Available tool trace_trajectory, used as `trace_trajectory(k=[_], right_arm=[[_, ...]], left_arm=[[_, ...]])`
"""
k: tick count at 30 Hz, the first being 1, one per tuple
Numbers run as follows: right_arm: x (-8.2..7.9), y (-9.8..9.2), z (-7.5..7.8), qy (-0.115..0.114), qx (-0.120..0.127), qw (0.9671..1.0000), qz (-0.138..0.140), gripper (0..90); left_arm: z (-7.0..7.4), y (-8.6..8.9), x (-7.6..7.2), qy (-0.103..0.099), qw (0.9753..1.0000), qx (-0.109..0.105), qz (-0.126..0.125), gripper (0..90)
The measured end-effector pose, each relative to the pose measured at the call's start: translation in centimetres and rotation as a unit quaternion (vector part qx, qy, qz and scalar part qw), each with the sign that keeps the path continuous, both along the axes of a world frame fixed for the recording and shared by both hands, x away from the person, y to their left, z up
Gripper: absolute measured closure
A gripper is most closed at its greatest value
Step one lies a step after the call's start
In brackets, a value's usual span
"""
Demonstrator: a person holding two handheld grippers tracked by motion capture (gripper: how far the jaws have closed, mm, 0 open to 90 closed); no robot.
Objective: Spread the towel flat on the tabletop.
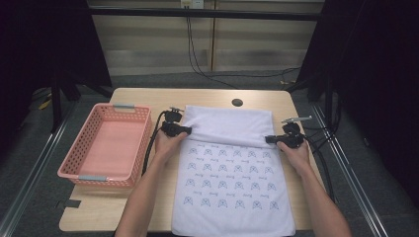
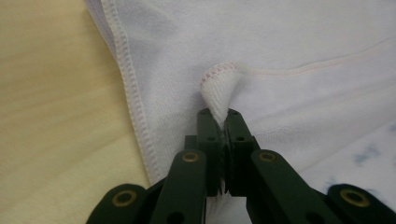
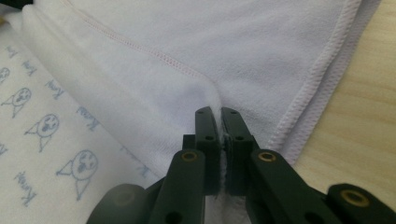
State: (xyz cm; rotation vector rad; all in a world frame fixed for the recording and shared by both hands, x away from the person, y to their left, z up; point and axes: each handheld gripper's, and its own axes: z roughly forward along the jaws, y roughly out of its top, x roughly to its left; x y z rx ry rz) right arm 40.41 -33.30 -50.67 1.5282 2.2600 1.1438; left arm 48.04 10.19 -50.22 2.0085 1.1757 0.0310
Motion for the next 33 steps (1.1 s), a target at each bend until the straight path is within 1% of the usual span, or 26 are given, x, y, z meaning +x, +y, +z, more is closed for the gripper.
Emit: trace_trajectory(k=[1,2,3,4,5,6,8,9,11,12,13,14,15,16,18,19,21,22,23,25,26,28,29,30,31,33], right_arm=[[0.0,-0.1,0.1,-0.002,0.002,1.0,0.0,87.3],[-0.1,-0.3,0.3,-0.004,0.012,0.9999,0.002,87.3],[-0.1,-0.6,0.6,-0.009,0.037,0.9993,0.0,87.3],[-0.1,-0.9,1.0,-0.016,0.053,0.9985,0.0,87.3],[-0.1,-1.2,1.6,-0.023,0.065,0.9976,0.001,87.3],[-0.2,-1.6,2.5,-0.032,0.082,0.9962,-0.001,87.3],[-0.3,-1.8,3.8,-0.047,0.081,0.9956,0.004,87.3],[-0.5,-2.0,4.6,-0.055,0.079,0.9953,0.008,87.2],[-1.1,-2.2,6.2,-0.071,0.077,0.9944,0.01,87.3],[-1.5,-2.4,6.9,-0.079,0.078,0.9938,0.009,87.2],[-1.9,-2.6,7.7,-0.087,0.08,0.9929,0.01,87.2],[-2.4,-2.8,8.4,-0.094,0.084,0.992,0.012,87.2],[-2.9,-3.0,9.1,-0.101,0.079,0.9917,0.013,87.2],[-3.6,-3.2,9.9,-0.109,0.083,0.9904,0.017,87.2],[-4.6,-3.4,10.9,-0.121,0.088,0.9885,0.023,87.2],[-5.1,-3.5,11.3,-0.125,0.091,0.9876,0.026,87.2],[-6.1,-3.6,12.0,-0.13,0.116,0.9844,0.027,87.2],[-6.6,-3.5,12.4,-0.129,0.119,0.984,0.03,87.2],[-7.2,-3.4,12.7,-0.134,0.115,0.9837,0.034,87.2],[-8.3,-3.3,13.4,-0.139,0.117,0.9825,0.039,87.2],[-9.1,-3.3,13.9,-0.146,0.12,0.9809,0.044,87.2],[-10.3,-3.2,14.7,-0.154,0.117,0.9798,0.049,87.2],[-10.9,-3.2,15.2,-0.16,0.121,0.9782,0.053,87.2],[-11.3,-3.1,15.6,-0.163,0.119,0.9779,0.054,87.2],[-12.2,-2.9,16.2,-0.171,0.116,0.9769,0.057,87.2],[-14.0,-2.5,17.0,-0.183,0.113,0.9745,0.064,87.2]], left_arm=[[0.1,0.3,-0.2,-0.002,0.9999,-0.014,0.002,87.4],[0.3,0.3,-0.5,-0.011,0.9999,-0.003,-0.005,87.4],[0.7,0.2,-0.8,-0.014,0.9998,0.005,-0.01,87.3],[1.3,0.2,-1.1,-0.02,0.9996,-0.003,-0.02,87.3],[2.3,0.2,-1.6,-0.032,0.999,-0.02,-0.025,87.3],[3.2,0.1,-2.1,-0.042,0.9982,-0.031,-0.029,87.2],[4.7,-0.1,-2.8,-0.058,0.9968,-0.036,-0.042,87.2],[5.5,-0.1,-3.3,-0.066,0.9961,-0.034,-0.048,87.1],[7.1,0.1,-4.1,-0.08,0.9946,-0.041,-0.051,87.0],[7.8,0.3,-4.5,-0.089,0.9935,-0.045,-0.054,87.0],[8.4,0.5,-4.9,-0.094,0.9929,-0.044,-0.058,87.0],[9.0,0.8,-5.4,-0.1,0.9918,-0.051,-0.06,87.0],[9.7,1.1,-5.9,-0.107,0.9907,-0.055,-0.064,87.0],[10.2,1.2,-6.3,-0.111,0.9901,-0.056,-0.065,86.9],[11.3,1.6,-7.4,-0.129,0.9864,-0.066,-0.078,86.9],[11.9,1.7,-8.1,-0.138,0.9849,-0.064,-0.083,86.9],[12.7,1.6,-9.3,-0.149,0.9832,-0.052,-0.091,87.0],[13.1,1.8,-9.8,-0.154,0.9822,-0.054,-0.093,86.9],[13.4,2.0,-10.4,-0.161,0.9802,-0.067,-0.094,87.0],[14.1,2.5,-11.4,-0.169,0.9787,-0.072,-0.093,87.0],[14.3,2.7,-11.7,-0.171,0.9777,-0.076,-0.095,86.9],[15.3,3.1,-12.7,-0.184,0.9745,-0.081,-0.099,87.0],[15.6,3.2,-13.0,-0.189,0.9728,-0.088,-0.102,86.9],[16.1,3.5,-13.6,-0.194,0.9708,-0.096,-0.103,87.0],[16.6,3.8,-14.2,-0.2,0.9687,-0.102,-0.106,87.0],[16.9,4.3,-15.3,-0.203,0.9672,-0.108,-0.109,86.9]])
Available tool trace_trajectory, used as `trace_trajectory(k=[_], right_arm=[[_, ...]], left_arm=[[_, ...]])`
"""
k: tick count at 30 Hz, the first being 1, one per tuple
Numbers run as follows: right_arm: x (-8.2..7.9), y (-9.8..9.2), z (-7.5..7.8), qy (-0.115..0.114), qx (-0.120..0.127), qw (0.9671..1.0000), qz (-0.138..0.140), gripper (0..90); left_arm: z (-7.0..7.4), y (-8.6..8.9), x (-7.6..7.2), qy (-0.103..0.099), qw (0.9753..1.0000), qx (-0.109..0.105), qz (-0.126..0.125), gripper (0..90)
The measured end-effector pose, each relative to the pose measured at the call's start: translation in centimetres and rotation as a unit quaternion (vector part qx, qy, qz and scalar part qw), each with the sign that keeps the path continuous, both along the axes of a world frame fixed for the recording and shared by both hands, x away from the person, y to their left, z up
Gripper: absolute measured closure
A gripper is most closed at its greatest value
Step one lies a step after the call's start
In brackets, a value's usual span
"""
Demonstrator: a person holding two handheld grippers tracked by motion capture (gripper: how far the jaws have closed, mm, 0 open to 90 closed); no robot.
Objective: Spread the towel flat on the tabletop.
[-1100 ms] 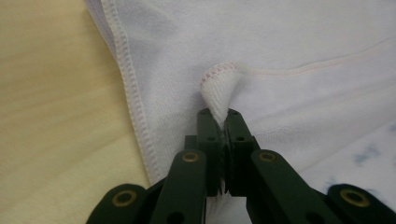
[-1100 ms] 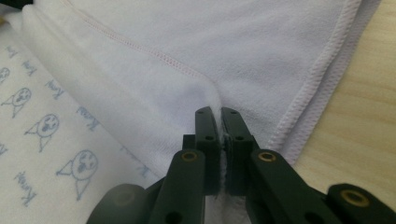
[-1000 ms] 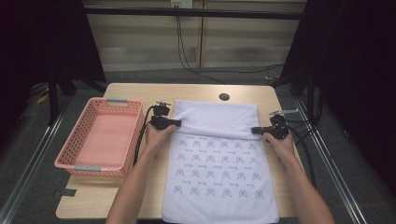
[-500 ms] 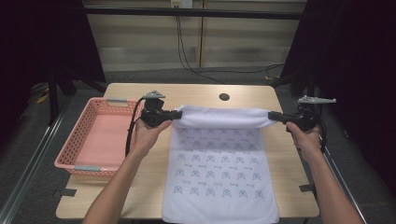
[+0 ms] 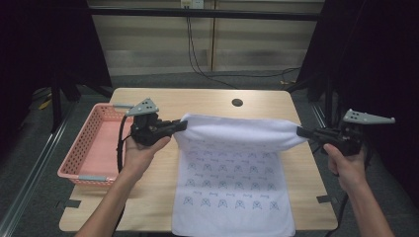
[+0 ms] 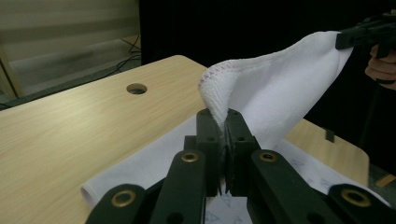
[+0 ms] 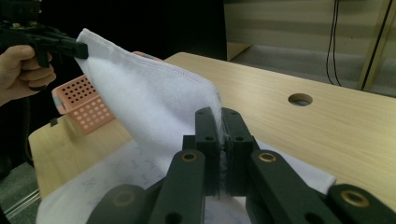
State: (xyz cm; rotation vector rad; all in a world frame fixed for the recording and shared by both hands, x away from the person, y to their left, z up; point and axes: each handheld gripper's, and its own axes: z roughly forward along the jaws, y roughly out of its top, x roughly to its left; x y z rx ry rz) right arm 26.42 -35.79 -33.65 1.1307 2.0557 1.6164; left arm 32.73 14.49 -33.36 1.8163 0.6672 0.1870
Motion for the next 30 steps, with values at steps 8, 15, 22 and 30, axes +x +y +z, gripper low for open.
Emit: trace_trajectory(k=[8,15,22,30], right_arm=[[-4.6,1.6,-5.2,0.044,-0.043,0.9976,0.033,86.9],[-6.9,1.5,-11.5,0.129,-0.053,0.9891,0.049,86.5],[-9.8,2.2,-11.7,0.137,-0.076,0.9835,0.09,79.4],[-12.7,2.5,-11.4,0.136,-0.085,0.9777,0.136,71.8]], left_arm=[[-5.8,1.1,-4.2,0.028,0.9991,0.023,-0.02,86.3],[-12.3,1.1,-6.2,0.085,0.9944,0.053,-0.035,86.3],[-13.4,2.5,-10.0,0.099,0.9899,0.065,-0.077,83.8],[-12.5,4.6,-12.2,0.101,0.9845,0.073,-0.124,78.8]])
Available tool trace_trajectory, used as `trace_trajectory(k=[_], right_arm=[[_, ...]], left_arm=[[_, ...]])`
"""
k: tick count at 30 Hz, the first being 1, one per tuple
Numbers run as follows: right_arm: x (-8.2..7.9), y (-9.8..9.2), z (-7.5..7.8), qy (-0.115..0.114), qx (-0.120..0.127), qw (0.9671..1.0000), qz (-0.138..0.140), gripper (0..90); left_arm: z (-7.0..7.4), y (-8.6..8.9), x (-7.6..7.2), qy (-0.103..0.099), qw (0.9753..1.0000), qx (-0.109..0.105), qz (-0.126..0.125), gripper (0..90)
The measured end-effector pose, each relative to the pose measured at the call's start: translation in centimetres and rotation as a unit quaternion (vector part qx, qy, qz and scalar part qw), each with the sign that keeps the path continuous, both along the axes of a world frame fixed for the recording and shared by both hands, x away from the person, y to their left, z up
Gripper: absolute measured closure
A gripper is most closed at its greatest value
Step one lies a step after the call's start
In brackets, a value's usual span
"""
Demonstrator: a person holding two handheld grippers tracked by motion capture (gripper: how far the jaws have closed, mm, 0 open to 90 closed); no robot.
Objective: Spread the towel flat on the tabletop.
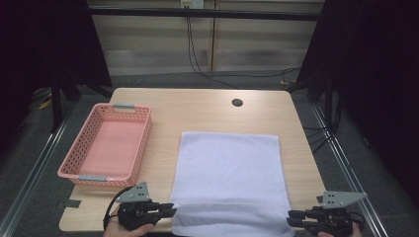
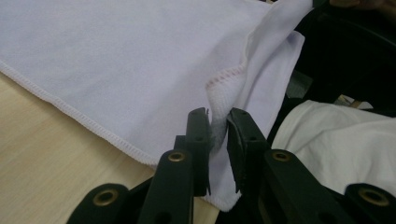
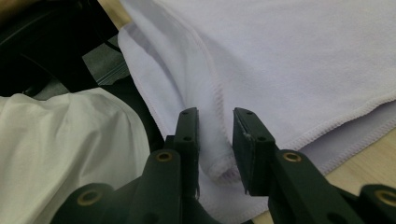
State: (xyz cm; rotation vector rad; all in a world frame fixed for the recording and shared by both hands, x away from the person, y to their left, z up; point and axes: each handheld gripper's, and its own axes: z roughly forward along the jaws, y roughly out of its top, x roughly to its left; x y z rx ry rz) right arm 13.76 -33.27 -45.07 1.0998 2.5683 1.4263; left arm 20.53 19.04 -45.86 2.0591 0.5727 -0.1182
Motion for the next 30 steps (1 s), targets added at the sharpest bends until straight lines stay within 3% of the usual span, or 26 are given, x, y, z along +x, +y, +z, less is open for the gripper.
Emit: trace_trajectory(k=[3,7,10,11,13,14,16,17,19,22,24,25,26,27,28,30], right_arm=[[-0.8,-0.2,0.0,-0.003,0.012,0.9999,0.008,67.4],[-0.7,-1.0,0.0,-0.01,0.01,0.9998,-0.016,66.8],[1.2,-1.0,-0.2,-0.017,0.008,0.9984,-0.054,65.9],[2.2,-0.9,-0.3,-0.018,-0.002,0.9974,-0.069,65.9],[3.5,-0.5,-0.3,-0.026,-0.02,0.9973,-0.066,64.8],[4.1,-0.3,-0.4,-0.029,-0.023,0.9968,-0.071,64.3],[5.7,0.4,-0.5,-0.034,-0.026,0.9969,-0.067,63.8],[6.3,0.6,-0.6,-0.033,-0.029,0.9968,-0.067,62.9],[7.9,1.5,-1.1,-0.031,-0.042,0.9966,-0.064,59.9],[9.7,2.5,-2.2,-0.021,-0.064,0.9958,-0.062,56.9],[10.9,3.0,-3.0,-0.017,-0.087,0.9939,-0.066,55.9],[11.3,3.2,-3.3,-0.014,-0.095,0.9933,-0.063,55.5],[11.7,3.4,-3.6,-0.018,-0.109,0.9917,-0.066,55.0],[12.0,3.6,-4.0,-0.022,-0.123,0.9901,-0.065,55.7],[12.1,3.7,-4.4,-0.018,-0.134,0.989,-0.06,57.3],[11.8,3.8,-4.6,-0.037,-0.139,0.9878,-0.06,61.3]], left_arm=[[0.1,1.1,-0.1,0.014,0.9997,-0.017,-0.005,79.7],[0.1,1.2,0.4,0.016,0.9996,-0.009,0.022,74.5],[0.3,0.0,1.3,0.01,0.9995,-0.011,0.028,72.0],[0.4,-1.6,2.8,-0.004,0.9995,0.0,0.031,71.9],[0.3,-2.6,4.1,0.003,0.9989,0.002,0.046,72.0],[0.1,-3.3,5.0,0.011,0.9989,0.01,0.045,72.4],[-0.3,-4.4,6.4,0.008,0.9974,0.033,0.064,71.1],[-0.6,-5.1,7.1,0.017,0.9975,0.038,0.057,71.0],[-1.0,-5.9,8.0,0.007,0.9964,0.061,0.058,67.7],[-2.0,-6.3,9.9,0.033,0.9946,0.066,0.073,63.5],[-2.7,-6.6,10.3,0.01,0.9929,0.092,0.075,63.0],[-3.0,-6.8,10.4,0.007,0.9903,0.114,0.079,63.0],[-3.2,-6.8,10.4,0.013,0.9904,0.123,0.063,67.6],[-3.5,-7.0,10.1,0.006,0.9906,0.128,0.047,74.2],[-3.4,-7.2,9.8,-0.011,0.9893,0.136,0.052,75.4],[-3.4,-7.3,9.5,-0.015,0.9876,0.146,0.056,80.1]])
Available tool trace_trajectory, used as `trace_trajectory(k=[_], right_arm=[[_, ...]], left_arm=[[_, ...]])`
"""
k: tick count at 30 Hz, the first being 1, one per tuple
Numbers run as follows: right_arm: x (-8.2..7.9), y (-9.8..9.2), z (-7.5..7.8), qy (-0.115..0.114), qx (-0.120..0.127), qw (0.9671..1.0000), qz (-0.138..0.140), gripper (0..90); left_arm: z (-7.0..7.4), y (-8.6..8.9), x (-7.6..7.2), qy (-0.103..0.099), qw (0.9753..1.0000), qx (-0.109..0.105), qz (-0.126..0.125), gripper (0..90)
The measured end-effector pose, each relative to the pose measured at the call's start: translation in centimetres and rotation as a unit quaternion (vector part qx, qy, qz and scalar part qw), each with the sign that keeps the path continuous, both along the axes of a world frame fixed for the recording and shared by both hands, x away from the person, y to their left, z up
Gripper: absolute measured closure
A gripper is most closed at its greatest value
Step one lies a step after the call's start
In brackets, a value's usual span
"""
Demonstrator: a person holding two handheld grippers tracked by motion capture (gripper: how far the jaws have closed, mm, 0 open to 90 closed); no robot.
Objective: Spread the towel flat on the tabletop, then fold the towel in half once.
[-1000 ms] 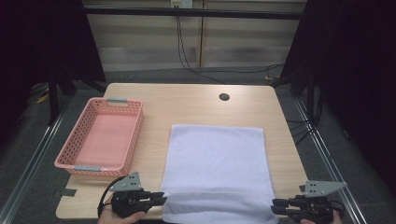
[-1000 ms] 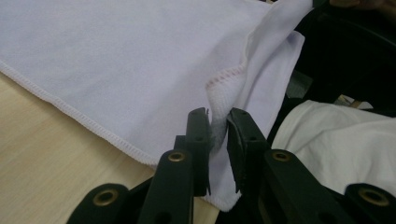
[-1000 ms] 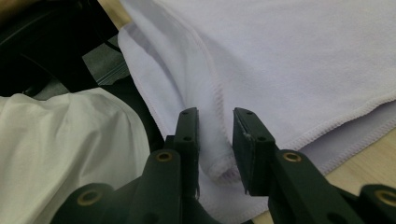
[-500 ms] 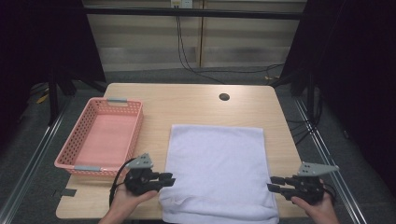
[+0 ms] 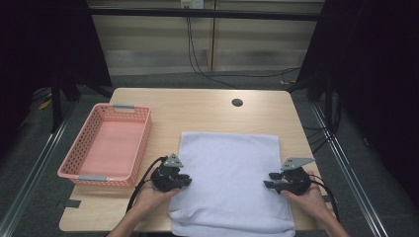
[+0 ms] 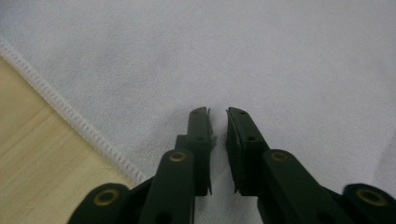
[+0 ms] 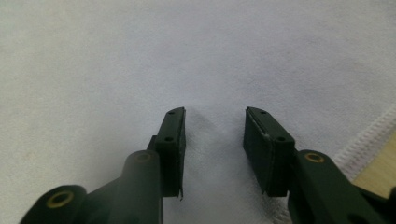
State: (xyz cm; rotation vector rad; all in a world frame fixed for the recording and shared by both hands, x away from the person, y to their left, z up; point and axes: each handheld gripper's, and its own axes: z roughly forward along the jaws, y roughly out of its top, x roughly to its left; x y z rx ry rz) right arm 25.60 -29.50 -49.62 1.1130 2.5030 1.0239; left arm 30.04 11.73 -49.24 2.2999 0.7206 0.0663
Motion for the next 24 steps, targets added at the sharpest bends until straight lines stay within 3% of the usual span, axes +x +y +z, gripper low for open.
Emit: trace_trajectory(k=[2,5,8,11,16,22,24], right_arm=[[-0.2,0.1,0.0,-0.004,-0.009,0.9999,-0.005,65.1],[-0.5,0.1,0.1,0.001,-0.005,1.0,-0.005,75.7],[-1.1,0.0,0.1,0.005,-0.006,0.9999,0.007,80.3],[-1.7,-0.2,0.2,0.011,-0.006,0.9998,0.016,81.2],[-2.9,-0.9,0.5,0.038,-0.002,0.999,0.024,81.1],[-4.7,-1.5,0.7,0.054,0.006,0.9976,0.042,80.8],[-5.4,-1.5,0.9,0.058,-0.007,0.9968,0.055,80.8]], left_arm=[[-0.1,0.1,-0.2,-0.003,1.0,-0.004,0.001,83.9],[-0.3,0.5,-0.5,0.011,0.9997,-0.022,0.007,86.3],[-0.2,0.5,-1.7,0.008,0.9998,-0.019,-0.005,86.9],[-0.1,0.3,-2.8,0.009,0.9996,-0.014,-0.023,86.8],[-0.2,0.3,-3.9,0.028,0.9987,-0.029,-0.031,86.8],[-0.3,0.4,-5.2,0.056,0.9964,-0.042,-0.047,85.6],[-0.2,0.2,-6.2,0.045,0.997,-0.034,-0.053,85.7]])
